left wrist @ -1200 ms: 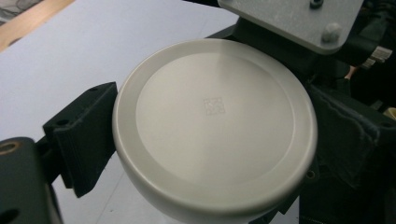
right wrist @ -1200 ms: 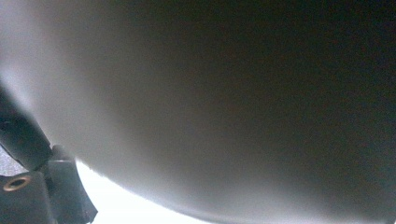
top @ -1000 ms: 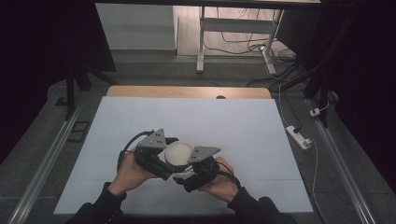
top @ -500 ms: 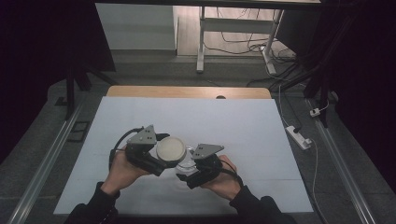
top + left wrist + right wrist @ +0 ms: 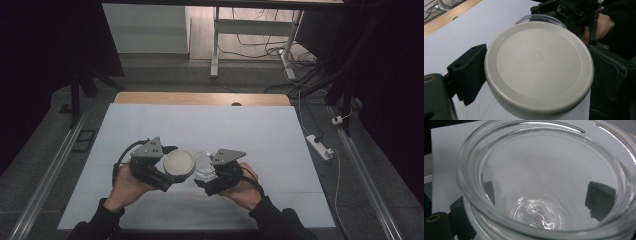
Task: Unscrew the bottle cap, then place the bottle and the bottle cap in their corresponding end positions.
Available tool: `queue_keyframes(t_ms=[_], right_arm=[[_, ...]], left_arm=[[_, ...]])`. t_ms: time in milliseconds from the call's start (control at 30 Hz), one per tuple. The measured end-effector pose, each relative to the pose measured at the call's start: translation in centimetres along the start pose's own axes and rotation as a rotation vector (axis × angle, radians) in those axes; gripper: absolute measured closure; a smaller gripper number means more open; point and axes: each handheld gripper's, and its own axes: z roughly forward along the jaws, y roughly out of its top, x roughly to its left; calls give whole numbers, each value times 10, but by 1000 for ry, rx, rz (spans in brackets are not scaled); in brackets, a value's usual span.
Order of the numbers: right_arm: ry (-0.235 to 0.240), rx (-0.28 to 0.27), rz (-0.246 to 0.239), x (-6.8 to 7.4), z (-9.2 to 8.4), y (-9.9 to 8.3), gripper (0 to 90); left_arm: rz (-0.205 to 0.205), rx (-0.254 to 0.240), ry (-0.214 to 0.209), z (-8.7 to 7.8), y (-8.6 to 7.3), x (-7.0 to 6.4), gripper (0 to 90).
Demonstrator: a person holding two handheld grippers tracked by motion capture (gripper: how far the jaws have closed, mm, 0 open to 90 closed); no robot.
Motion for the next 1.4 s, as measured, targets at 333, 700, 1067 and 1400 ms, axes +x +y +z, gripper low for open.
queue_keyframes(t_ms=[333,700,1067,1400], right_arm=[[-28,-4,13,-11,-2,0,63],[-46,-6,28,-19,-2,2,63],[-68,-9,44,-29,2,7,63],[-90,-3,51,-37,7,10,63]], left_arm=[[0,-3,-10,0,-5,-4,83],[-1,5,-23,8,-13,-8,83],[14,3,-42,17,-22,-16,83],[19,-5,-65,21,-30,-21,83]])
